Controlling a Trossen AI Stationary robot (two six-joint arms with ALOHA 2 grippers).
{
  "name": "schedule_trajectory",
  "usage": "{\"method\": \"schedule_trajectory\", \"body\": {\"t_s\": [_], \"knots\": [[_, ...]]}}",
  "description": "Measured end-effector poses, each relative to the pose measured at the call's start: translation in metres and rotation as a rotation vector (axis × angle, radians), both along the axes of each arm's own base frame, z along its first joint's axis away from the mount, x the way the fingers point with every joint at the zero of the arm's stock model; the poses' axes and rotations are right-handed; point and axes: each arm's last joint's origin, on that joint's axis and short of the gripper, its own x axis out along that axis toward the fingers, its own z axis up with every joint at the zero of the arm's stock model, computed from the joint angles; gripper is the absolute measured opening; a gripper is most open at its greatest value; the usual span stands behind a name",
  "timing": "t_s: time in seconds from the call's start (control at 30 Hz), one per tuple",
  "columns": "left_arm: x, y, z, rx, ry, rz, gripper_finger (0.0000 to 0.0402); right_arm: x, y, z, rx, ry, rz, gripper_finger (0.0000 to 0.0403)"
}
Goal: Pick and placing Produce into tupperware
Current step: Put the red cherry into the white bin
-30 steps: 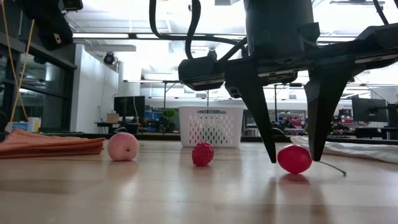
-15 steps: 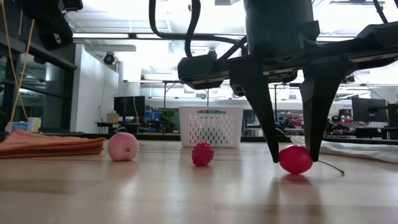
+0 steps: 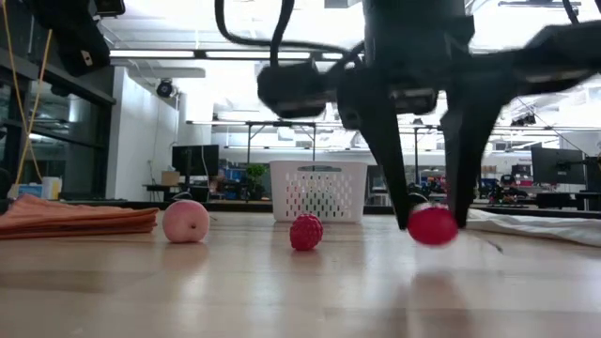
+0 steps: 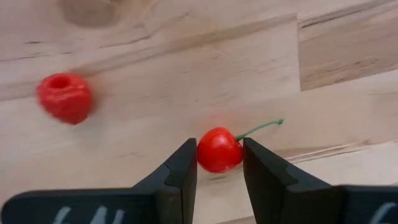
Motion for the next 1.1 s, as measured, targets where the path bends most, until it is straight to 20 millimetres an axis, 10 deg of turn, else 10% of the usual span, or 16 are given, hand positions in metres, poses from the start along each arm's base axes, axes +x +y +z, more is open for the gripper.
{"method": "schedule_trajectory", "body": {"t_s": [0.7, 1.1], "knots": [[0.0, 0.0, 0.0, 0.0, 0.0, 0.0, 0.0001, 0.001, -0.006, 0.108, -0.17, -0.12, 0.121, 0.0095], [0.0, 0.0, 0.0, 0.003, -0.004, 0.0, 0.0001, -0.008, -0.01, 0.137, -0.145, -0.179, 0.254, 0.0095]]}}
